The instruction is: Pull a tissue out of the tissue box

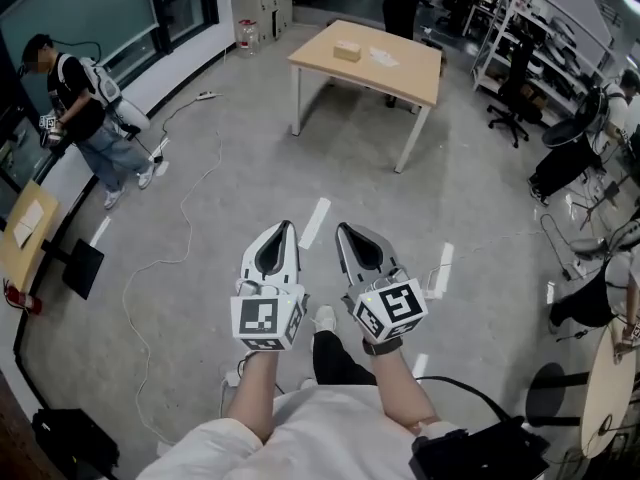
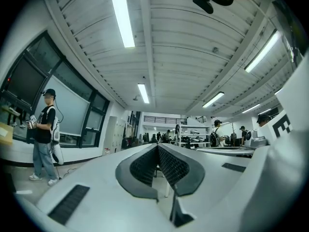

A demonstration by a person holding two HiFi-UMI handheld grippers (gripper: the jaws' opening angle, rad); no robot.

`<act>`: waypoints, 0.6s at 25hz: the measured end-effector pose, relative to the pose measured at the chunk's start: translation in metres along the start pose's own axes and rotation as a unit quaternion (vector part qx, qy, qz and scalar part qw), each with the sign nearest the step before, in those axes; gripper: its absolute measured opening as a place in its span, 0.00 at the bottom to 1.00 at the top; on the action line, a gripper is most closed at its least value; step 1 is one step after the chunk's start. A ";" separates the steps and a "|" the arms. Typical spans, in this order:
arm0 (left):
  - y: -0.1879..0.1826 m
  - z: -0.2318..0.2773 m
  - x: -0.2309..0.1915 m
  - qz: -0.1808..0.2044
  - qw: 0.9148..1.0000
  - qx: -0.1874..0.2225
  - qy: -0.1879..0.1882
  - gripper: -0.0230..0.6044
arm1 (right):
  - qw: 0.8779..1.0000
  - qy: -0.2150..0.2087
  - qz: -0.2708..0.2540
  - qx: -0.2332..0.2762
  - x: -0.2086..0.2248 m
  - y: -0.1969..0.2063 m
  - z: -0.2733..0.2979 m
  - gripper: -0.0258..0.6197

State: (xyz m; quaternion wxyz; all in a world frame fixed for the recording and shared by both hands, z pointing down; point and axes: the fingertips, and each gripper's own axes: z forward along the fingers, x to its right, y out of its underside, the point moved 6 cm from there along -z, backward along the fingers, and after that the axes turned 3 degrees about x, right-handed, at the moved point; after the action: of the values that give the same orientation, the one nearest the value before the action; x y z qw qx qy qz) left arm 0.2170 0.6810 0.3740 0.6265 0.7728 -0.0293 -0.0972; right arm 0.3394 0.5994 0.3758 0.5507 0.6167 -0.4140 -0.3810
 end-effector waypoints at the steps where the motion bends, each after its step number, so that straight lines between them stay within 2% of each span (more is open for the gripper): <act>1: 0.003 0.016 -0.011 0.000 1.000 0.001 -0.001 0.04 | 1.000 -0.006 0.002 -0.003 0.006 0.003 0.017 0.04; 4: 0.006 0.078 -0.037 0.016 1.000 0.008 -0.004 0.04 | 1.000 -0.018 -0.006 -0.008 0.040 0.003 0.073 0.04; 10: -0.004 0.219 -0.051 0.042 0.999 0.024 0.005 0.04 | 1.000 -0.004 -0.008 0.025 0.150 -0.014 0.167 0.04; 15: 0.014 0.303 -0.068 0.050 0.999 0.014 0.010 0.04 | 0.999 -0.032 0.015 0.018 0.209 0.000 0.236 0.04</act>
State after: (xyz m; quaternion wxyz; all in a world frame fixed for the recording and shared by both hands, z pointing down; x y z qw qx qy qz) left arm 0.0951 0.3982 0.3355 0.6198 0.7801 -0.0629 -0.0574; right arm 0.1977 0.3195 0.3485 0.5319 0.6074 -0.4474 -0.3847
